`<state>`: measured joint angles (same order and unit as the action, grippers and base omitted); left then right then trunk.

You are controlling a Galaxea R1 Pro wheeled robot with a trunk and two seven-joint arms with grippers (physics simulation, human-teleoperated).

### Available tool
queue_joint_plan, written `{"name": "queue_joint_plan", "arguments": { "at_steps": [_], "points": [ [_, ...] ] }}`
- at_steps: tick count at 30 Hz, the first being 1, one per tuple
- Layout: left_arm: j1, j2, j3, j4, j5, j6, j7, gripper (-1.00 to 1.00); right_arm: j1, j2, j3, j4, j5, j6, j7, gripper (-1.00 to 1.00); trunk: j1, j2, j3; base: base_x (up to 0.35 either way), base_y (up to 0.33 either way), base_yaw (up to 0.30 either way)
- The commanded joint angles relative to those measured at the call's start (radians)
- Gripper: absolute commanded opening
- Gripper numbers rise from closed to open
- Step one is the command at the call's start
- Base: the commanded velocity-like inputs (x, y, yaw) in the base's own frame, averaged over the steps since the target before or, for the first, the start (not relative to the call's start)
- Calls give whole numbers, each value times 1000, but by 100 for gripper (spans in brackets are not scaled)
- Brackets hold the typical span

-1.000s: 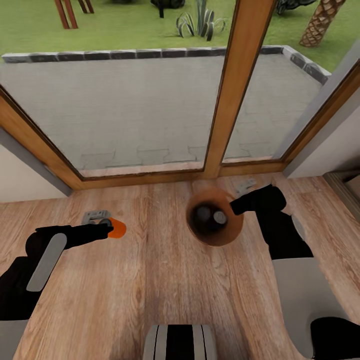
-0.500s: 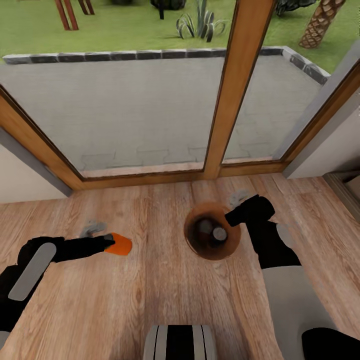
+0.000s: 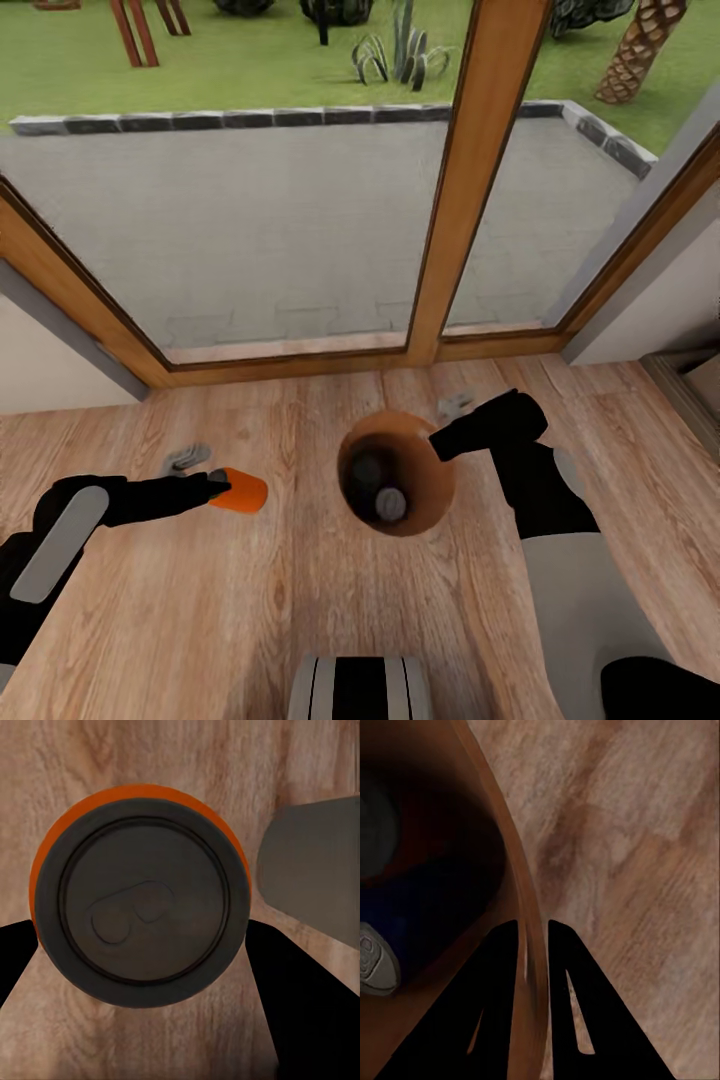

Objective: Put the three can of soda from the living room inside the tash can in the kitchen.

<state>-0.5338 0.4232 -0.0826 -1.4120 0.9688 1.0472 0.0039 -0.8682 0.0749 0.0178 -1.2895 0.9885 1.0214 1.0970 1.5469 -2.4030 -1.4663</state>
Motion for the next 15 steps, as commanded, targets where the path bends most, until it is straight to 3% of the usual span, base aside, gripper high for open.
{"name": "queue_joint_plan", "arguments": {
  "at_steps": [1,9,15],
  "points": [
    [0,0,0,-3,-2,0,-1,-100,0,1,1,-1,-60,26,7,-100,-4,7,3,0,0,0],
    [2,6,0,-56,0,0,-22,-100,0,-1,1,-5,-59,26,7,-100,-35,63,28,0,0,0],
    [3,52,0,-109,1,0,-131,-100,1,-2,1,-8,-59,26,8,-100,-58,105,47,0,0,0]
  ]
}}
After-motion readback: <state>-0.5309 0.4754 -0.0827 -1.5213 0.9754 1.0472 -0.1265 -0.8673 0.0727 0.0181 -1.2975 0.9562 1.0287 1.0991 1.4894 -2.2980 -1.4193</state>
